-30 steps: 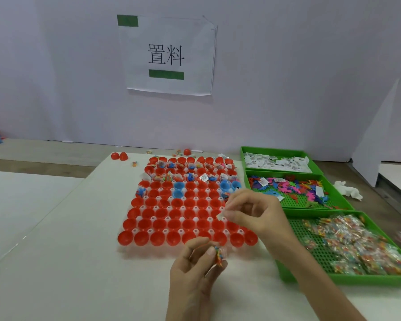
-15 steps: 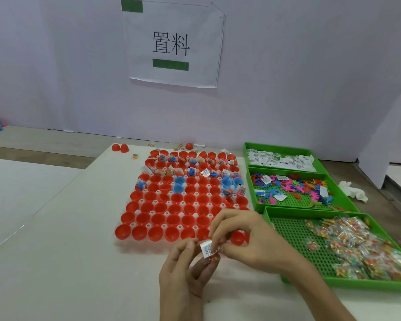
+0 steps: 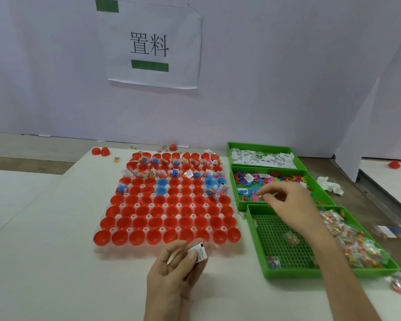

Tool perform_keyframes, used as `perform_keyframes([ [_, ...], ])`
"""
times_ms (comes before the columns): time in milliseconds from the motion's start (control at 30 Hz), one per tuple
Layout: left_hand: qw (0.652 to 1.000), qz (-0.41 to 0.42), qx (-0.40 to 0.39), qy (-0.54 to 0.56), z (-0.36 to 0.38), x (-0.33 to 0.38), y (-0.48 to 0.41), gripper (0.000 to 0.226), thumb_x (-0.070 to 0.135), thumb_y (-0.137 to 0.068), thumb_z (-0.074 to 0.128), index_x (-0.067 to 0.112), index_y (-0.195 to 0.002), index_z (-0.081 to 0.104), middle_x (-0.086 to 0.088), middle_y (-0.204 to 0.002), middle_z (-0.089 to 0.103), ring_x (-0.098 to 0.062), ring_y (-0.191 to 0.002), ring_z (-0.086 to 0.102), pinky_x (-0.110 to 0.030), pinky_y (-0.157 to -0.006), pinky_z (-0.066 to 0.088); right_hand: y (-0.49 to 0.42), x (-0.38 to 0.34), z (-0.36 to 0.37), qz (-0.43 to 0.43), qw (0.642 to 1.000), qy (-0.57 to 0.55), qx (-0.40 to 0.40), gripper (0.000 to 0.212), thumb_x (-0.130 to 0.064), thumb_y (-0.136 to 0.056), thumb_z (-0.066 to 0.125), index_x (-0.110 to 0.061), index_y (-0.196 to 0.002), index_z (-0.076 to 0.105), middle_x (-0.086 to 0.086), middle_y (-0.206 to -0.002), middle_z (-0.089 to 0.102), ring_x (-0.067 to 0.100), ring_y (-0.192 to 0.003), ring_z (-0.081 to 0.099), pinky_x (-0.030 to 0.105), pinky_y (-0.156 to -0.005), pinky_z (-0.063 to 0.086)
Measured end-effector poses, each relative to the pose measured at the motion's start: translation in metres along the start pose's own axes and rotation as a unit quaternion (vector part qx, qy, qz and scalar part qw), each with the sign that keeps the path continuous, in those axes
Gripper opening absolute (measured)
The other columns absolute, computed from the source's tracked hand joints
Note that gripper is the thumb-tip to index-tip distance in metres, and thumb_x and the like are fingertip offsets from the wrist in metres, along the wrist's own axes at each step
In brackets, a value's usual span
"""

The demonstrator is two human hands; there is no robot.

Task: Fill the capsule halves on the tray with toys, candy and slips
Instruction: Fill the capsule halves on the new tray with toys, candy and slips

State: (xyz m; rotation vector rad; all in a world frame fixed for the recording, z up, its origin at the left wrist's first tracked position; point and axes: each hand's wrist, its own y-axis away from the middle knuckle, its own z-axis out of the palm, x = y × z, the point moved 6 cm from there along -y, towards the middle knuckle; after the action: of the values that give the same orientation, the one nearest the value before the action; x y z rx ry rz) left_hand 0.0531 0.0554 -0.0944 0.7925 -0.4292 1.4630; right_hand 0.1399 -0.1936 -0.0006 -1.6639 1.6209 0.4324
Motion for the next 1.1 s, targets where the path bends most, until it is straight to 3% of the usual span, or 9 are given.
perform_keyframes([
  [133, 1.0, -0.013, -0.009, -0.006, 0.002, -0.001, 0.002, 0.024, -0.007, -0.063, 0.062, 0.002, -0.085, 0.059, -0.025, -0.091, 0.073, -0.03, -0.077, 0.075, -0.031, -0.053, 0.059, -0.004, 0.035, -0.008, 0.052, 0.996, 0.074, -0.015, 0.018, -0.019, -0.092, 0.07, -0.036, -0.092, 0.071, -0.008, -0.108, 0.072, 0.002, -0.086, 0.059, 0.016, -0.067, 0.04],
  [200, 1.0, -0.018, -0.014, -0.013, 0.002, 0.0, 0.003, 0.024, -0.005, -0.063, 0.062, 0.004, -0.085, 0.059, -0.021, -0.088, 0.074, -0.029, -0.074, 0.075, -0.03, -0.051, 0.058, -0.007, 0.035, 0.003, 0.04, 0.993, 0.104, -0.033, 0.023, -0.029, -0.095, 0.064, -0.036, -0.117, 0.066, -0.004, -0.131, 0.064, 0.014, -0.11, 0.058, 0.033, -0.09, 0.048],
  [300, 0.999, -0.029, -0.025, -0.038, 0.004, -0.001, 0.003, 0.024, -0.002, -0.063, 0.062, 0.007, -0.085, 0.058, -0.016, -0.085, 0.076, -0.021, -0.066, 0.073, -0.027, -0.049, 0.056, -0.008, 0.035, 0.033, 0.042, 0.968, 0.216, -0.122, 0.04, -0.05, -0.102, 0.041, -0.043, -0.141, 0.05, -0.01, -0.152, 0.043, 0.018, -0.141, 0.034, 0.049, -0.116, 0.021],
  [400, 0.997, -0.035, -0.037, -0.05, 0.007, -0.002, 0.005, 0.022, -0.004, -0.065, 0.062, 0.006, -0.083, 0.058, -0.016, -0.084, 0.075, -0.021, -0.062, 0.071, -0.026, -0.048, 0.055, -0.009, 0.039, 0.047, 0.048, 0.955, 0.242, -0.163, 0.044, -0.055, -0.104, 0.027, -0.045, -0.139, 0.051, -0.013, -0.153, 0.042, 0.015, -0.141, 0.033, 0.042, -0.111, 0.017],
  [567, 0.997, -0.04, -0.039, -0.059, 0.008, -0.003, 0.004, 0.02, -0.004, -0.066, 0.063, 0.005, -0.083, 0.058, -0.018, -0.084, 0.075, -0.023, -0.061, 0.071, -0.026, -0.049, 0.055, -0.013, 0.042, 0.044, 0.045, 0.971, 0.198, -0.123, 0.042, -0.044, -0.106, 0.032, -0.029, -0.127, 0.066, -0.014, -0.141, 0.056, 0.014, -0.131, 0.047, 0.036, -0.104, 0.022],
  [700, 0.998, -0.045, -0.033, -0.043, 0.008, -0.004, 0.0, 0.022, -0.005, -0.063, 0.062, 0.004, -0.083, 0.058, -0.018, -0.084, 0.075, -0.02, -0.061, 0.071, -0.026, -0.05, 0.057, -0.014, 0.043, 0.034, 0.057, 0.987, 0.133, -0.066, 0.04, -0.033, -0.106, 0.042, -0.006, -0.111, 0.071, 0.009, -0.115, 0.072, 0.024, -0.101, 0.065, 0.03, -0.087, 0.04],
  [800, 0.998, -0.05, -0.029, -0.032, 0.007, -0.005, 0.0, 0.022, -0.003, -0.061, 0.062, 0.004, -0.082, 0.058, -0.018, -0.084, 0.075, -0.02, -0.061, 0.071, -0.027, -0.05, 0.057, -0.013, 0.037, 0.023, 0.057, 0.991, 0.11, -0.045, 0.033, -0.032, -0.106, 0.044, -0.018, -0.117, 0.071, 0.003, -0.099, 0.076, 0.015, -0.086, 0.069, 0.031, -0.074, 0.051],
  [933, 0.998, -0.053, -0.025, -0.034, 0.005, -0.005, 0.002, 0.02, -0.003, -0.061, 0.062, 0.005, -0.08, 0.059, -0.017, -0.084, 0.075, -0.02, -0.061, 0.071, -0.027, -0.049, 0.057, -0.011, 0.038, 0.034, 0.065, 0.981, 0.152, -0.099, 0.04, -0.037, -0.105, 0.044, -0.011, -0.109, 0.073, -0.004, -0.118, 0.069, 0.018, -0.11, 0.062, 0.047, -0.107, 0.04],
  [1100, 0.998, -0.053, -0.024, -0.029, 0.005, -0.004, 0.006, 0.021, -0.005, -0.062, 0.061, 0.004, -0.082, 0.059, -0.018, -0.082, 0.075, -0.022, -0.061, 0.072, -0.026, -0.049, 0.057, -0.011, 0.036, 0.036, 0.058, 0.979, 0.177, -0.088, 0.034, -0.033, -0.107, 0.041, -0.02, -0.117, 0.071, -0.005, -0.132, 0.063, 0.018, -0.123, 0.055, 0.048, -0.114, 0.031],
])
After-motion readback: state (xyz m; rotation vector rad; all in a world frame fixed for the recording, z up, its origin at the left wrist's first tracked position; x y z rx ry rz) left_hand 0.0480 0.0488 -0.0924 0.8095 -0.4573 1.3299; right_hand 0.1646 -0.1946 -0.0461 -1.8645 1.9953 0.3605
